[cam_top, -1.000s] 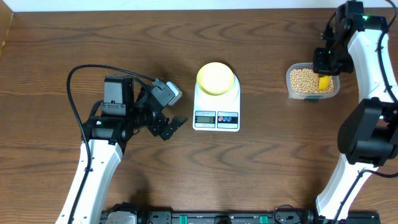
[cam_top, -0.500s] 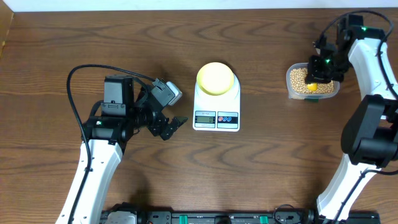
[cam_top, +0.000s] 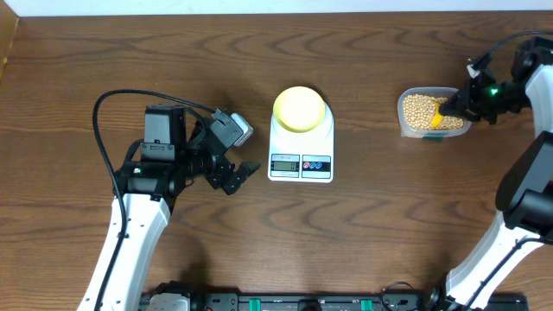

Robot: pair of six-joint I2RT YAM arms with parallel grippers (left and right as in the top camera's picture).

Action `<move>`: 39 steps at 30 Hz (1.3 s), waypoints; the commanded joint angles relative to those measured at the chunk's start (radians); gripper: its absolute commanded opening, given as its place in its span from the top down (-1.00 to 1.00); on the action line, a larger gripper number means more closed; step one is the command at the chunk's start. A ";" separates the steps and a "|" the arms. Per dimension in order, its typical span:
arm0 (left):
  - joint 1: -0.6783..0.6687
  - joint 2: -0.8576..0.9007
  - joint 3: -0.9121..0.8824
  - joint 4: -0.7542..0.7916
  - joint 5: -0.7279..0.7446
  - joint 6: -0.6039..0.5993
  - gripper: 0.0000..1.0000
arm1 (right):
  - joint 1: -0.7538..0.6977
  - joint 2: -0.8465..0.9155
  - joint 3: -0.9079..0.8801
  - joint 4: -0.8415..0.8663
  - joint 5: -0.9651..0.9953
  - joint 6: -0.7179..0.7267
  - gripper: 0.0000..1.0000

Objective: Scoop item into bowl and weigh 50g on scale
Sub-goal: 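Drag the scoop through the beans and lift it out, filled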

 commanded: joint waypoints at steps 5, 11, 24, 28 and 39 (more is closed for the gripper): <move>0.005 0.006 0.010 0.001 -0.006 0.014 -0.95 | -0.111 0.007 -0.007 -0.033 -0.190 -0.061 0.98; 0.005 0.006 0.010 0.001 -0.006 0.014 -0.95 | -0.184 0.007 -0.007 -0.031 -0.253 -0.070 0.98; 0.005 0.006 0.010 0.001 -0.006 0.014 -0.95 | -0.265 0.007 -0.007 -0.077 -0.442 -0.169 0.98; 0.005 0.006 0.010 0.001 -0.006 0.014 -0.95 | -0.259 0.007 -0.007 -0.114 -0.504 -0.192 0.98; 0.005 0.006 0.010 0.001 -0.006 0.014 -0.95 | -0.229 0.007 -0.007 -0.237 -0.653 -0.296 0.98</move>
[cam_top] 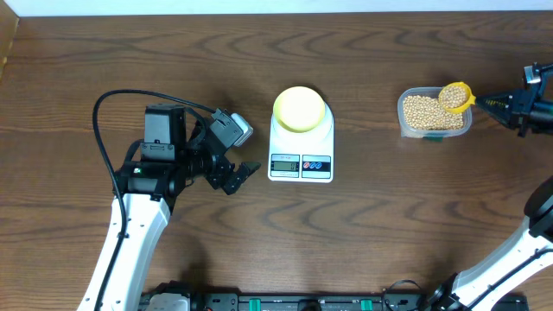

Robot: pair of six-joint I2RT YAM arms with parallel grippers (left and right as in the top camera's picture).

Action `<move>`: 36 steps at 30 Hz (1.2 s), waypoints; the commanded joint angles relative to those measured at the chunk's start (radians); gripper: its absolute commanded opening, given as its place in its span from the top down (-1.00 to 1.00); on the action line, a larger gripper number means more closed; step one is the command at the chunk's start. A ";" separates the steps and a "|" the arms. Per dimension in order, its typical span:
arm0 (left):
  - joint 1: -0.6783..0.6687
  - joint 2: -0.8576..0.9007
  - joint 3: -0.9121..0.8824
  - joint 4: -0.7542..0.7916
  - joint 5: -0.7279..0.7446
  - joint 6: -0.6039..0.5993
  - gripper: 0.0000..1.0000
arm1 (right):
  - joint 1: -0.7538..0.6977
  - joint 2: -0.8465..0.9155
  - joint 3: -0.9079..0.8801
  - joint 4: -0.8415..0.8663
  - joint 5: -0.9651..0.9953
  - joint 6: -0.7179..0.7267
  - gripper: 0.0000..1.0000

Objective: Scoop item into bowl and weigh 50g on scale
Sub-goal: 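Drag the scoop through the beans and lift it out, filled, then carry the filled scoop left and tip beans into the yellow bowl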

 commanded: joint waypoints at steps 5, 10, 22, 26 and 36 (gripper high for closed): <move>0.005 0.006 0.010 0.001 -0.006 0.014 -0.95 | 0.077 0.007 -0.006 -0.007 -0.167 -0.059 0.98; 0.005 0.006 0.010 0.001 -0.006 0.014 -0.95 | 0.151 0.007 -0.006 0.013 -0.206 -0.037 0.98; 0.005 0.006 0.010 0.001 -0.006 0.014 -0.95 | 0.393 0.007 -0.006 0.200 -0.251 0.186 0.97; 0.005 0.006 0.010 0.001 -0.006 0.014 -0.95 | 0.495 0.007 -0.006 0.336 -0.189 0.332 0.97; 0.005 0.006 0.010 0.001 -0.006 0.014 -0.95 | 0.660 0.007 -0.002 0.507 -0.001 0.477 0.97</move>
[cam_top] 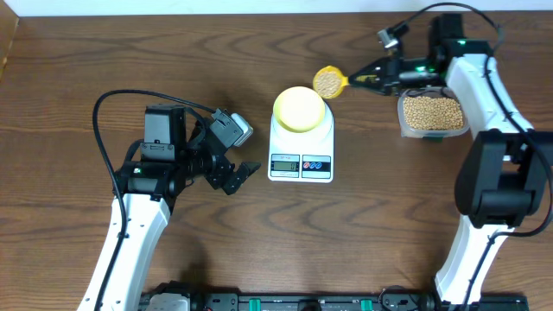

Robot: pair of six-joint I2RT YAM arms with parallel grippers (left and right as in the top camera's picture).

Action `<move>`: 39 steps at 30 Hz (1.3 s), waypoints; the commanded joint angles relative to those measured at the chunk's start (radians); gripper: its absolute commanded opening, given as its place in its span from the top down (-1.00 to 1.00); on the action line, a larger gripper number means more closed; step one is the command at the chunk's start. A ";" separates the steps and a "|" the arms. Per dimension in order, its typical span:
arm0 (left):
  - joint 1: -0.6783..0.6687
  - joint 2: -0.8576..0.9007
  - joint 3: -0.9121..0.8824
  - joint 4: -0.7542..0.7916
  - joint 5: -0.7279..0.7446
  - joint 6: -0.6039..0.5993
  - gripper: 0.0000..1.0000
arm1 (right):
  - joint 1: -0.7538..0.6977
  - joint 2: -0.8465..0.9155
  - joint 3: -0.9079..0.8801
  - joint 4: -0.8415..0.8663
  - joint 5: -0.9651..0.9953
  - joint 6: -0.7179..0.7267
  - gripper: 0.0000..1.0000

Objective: Scoop item into bowl and weigh 50g on scale
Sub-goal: 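Carry the filled scoop left and tip beans into the yellow bowl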

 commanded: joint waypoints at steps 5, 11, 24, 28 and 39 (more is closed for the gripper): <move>0.005 0.006 0.010 0.001 -0.006 0.014 -0.95 | 0.119 0.007 0.008 0.016 0.207 0.063 0.97; 0.005 0.006 0.010 0.001 -0.006 0.014 -0.95 | 0.167 0.007 0.052 0.011 0.305 0.050 0.97; 0.005 0.006 0.010 0.001 -0.006 0.014 -0.95 | 0.294 0.007 0.278 -0.206 0.772 -0.096 0.98; 0.005 0.006 0.010 0.001 -0.006 0.014 -0.95 | 0.344 0.006 0.284 -0.206 0.875 -0.143 0.98; 0.005 0.006 0.010 0.001 -0.006 0.014 -0.95 | 0.473 0.006 0.381 -0.223 1.206 -0.232 0.98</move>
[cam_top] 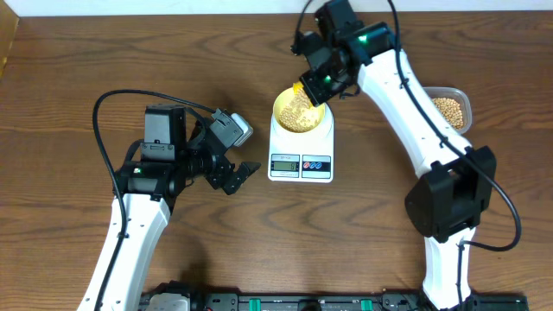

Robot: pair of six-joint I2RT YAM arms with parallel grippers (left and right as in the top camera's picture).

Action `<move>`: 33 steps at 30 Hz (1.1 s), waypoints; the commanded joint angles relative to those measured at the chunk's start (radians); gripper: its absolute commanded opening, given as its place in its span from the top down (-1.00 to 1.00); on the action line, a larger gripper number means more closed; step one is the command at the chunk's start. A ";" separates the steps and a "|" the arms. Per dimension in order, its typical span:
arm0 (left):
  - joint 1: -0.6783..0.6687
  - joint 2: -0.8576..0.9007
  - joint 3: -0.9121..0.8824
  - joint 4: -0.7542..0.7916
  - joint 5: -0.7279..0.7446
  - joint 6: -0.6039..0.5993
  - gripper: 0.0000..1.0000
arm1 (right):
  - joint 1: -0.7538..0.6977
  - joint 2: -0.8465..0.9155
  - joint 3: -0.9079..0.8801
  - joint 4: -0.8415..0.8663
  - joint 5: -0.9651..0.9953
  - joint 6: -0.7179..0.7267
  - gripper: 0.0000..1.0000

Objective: Scoop item into bowl and weigh 50g on scale
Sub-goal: 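Carry the filled scoop left and tip beans into the yellow bowl, then return the empty scoop to the soybean tub with the right gripper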

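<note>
A yellow bowl [302,112] stands on the white kitchen scale [301,160] in the middle of the table. Soybeans [295,109] lie inside the bowl. My right gripper [318,79] hovers just over the bowl's far rim, shut on the handle of a small yellow scoop [300,88] that is tipped down into the bowl. The clear tub of soybeans [451,109] sits at the right, partly behind the right arm. My left gripper [238,175] rests left of the scale, open and empty.
The right arm stretches diagonally from the lower right across the table to the bowl, passing over the tub's left side. The left arm and its black cable loop fill the left half. The scale's display faces the front edge.
My right gripper has moved from just right of the bowl's far side to over its rim and tipped the scoop. The beans that filled the scoop now lie in the bowl, which was empty.
First the right gripper held the scoop dug into the tub of soybeans. Then the loaded scoop was held above the tub's right edge. Later it was level beside the empty bowl, and now it is tipped with beans in the bowl. The left arm stayed still.
</note>
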 commanded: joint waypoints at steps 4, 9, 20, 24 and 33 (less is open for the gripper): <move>0.005 0.006 0.010 0.001 -0.006 0.014 -0.95 | 0.089 0.002 0.054 -0.006 0.296 -0.106 0.98; 0.005 0.006 0.010 0.001 -0.006 0.014 -0.95 | 0.105 0.002 0.058 -0.012 0.293 -0.122 0.98; 0.005 0.006 0.010 0.001 -0.006 0.014 -0.95 | -0.013 -0.003 0.183 -0.072 0.021 0.005 0.98; 0.005 0.006 0.010 0.001 -0.006 0.014 -0.95 | -0.107 -0.006 0.257 -0.154 -0.056 0.047 0.98; 0.005 0.006 0.010 0.001 -0.006 0.014 -0.95 | -0.372 -0.009 0.351 -0.424 -0.061 0.047 0.98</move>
